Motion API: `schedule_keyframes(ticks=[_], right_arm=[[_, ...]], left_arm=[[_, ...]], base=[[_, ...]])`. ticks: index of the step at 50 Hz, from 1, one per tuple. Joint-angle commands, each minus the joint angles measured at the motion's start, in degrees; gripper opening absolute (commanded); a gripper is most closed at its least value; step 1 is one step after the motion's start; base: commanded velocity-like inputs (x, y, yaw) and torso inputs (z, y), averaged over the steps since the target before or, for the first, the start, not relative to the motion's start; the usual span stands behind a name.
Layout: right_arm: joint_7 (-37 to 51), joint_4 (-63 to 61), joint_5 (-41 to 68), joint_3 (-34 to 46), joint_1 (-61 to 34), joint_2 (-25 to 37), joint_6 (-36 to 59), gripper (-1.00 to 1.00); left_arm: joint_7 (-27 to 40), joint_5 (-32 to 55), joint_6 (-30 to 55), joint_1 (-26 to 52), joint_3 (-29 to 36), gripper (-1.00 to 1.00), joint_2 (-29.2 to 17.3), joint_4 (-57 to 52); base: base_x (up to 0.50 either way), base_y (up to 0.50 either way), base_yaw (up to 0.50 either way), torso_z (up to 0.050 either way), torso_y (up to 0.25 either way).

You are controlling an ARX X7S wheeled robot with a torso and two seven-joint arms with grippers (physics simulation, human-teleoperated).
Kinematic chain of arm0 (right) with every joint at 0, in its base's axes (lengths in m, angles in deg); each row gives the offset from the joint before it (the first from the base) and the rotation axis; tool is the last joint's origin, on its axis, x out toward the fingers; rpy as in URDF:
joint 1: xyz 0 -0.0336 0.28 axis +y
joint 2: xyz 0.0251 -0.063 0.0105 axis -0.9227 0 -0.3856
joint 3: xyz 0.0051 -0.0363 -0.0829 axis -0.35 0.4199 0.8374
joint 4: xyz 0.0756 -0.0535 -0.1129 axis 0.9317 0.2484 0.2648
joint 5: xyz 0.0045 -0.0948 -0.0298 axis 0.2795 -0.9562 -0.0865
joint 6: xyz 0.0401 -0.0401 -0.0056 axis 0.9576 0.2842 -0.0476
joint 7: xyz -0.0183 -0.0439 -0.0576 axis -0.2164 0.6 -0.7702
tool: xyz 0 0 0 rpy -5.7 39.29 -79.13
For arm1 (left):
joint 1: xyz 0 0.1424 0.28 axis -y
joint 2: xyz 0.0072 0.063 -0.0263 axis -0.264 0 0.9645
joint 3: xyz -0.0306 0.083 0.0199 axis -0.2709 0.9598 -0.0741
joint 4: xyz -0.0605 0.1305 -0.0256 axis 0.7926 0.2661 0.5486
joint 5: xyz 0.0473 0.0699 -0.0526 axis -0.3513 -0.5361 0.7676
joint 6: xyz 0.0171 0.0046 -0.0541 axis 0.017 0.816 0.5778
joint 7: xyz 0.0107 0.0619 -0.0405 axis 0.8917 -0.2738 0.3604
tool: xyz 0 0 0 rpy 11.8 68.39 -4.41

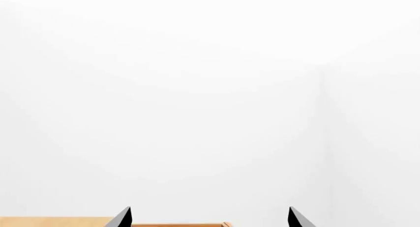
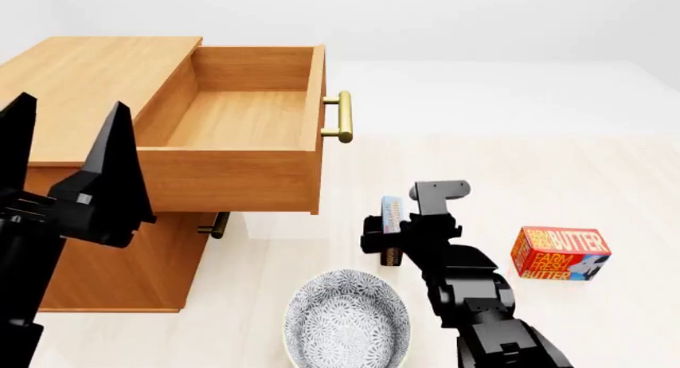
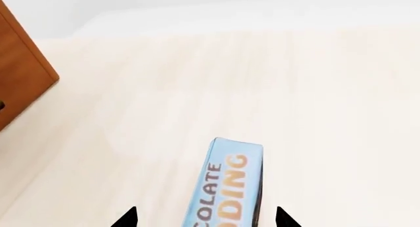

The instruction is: Put the chocolate pudding in the top drawer of the cabinet and close it.

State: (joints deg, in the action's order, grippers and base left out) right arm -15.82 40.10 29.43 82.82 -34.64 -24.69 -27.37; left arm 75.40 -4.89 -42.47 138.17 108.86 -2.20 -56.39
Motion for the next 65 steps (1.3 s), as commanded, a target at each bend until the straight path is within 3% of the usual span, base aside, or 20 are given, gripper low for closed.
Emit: schedule_keyframes(ticks=[1,8,22,46,47,65], right_arm=[[0.4,0.0,-0.4,-0.8,0.3,0.0,1.9,1.00],[0.1,0.0,-0.7,-1.8,0.6,0.0,3.2,1.00],[-0.4,0.0,1.1,-0.8,1.0,-0.1,5.1,1.00],[0.5,0.0,0.2,-3.2,0.8,-0.1,7.2,1.00],[0.6,0.0,0.3,-2.9,0.8,-0.1,7.3,-1.00],[1.8,0.0,-5.5,-10.1,-0.1,0.3,6.4,-1.00]], left_arm=[[-0.5,0.4,-0.1,-0.4,-0.2,1.00,0.6,0.7],[-1.3,0.9,-0.1,-0.7,-0.3,1.00,2.2,2.6],[0.4,-1.0,0.0,-1.6,-0.1,1.00,-3.2,-4.0],[-0.6,0.0,0.5,-2.2,-0.5,1.00,-1.3,-1.8],[-0.8,0.3,0.4,-2.1,-0.6,1.00,-0.7,-1.1],[-2.2,1.7,-0.3,-2.7,-1.3,1.00,2.8,3.5]], base=[[0.00,0.00,0.00,0.000,0.000],[0.00,0.00,0.00,0.000,0.000],[0.00,0.00,0.00,0.000,0.000],[0.00,0.00,0.00,0.000,0.000],[0.00,0.00,0.00,0.000,0.000],[0.00,0.00,0.00,0.000,0.000]])
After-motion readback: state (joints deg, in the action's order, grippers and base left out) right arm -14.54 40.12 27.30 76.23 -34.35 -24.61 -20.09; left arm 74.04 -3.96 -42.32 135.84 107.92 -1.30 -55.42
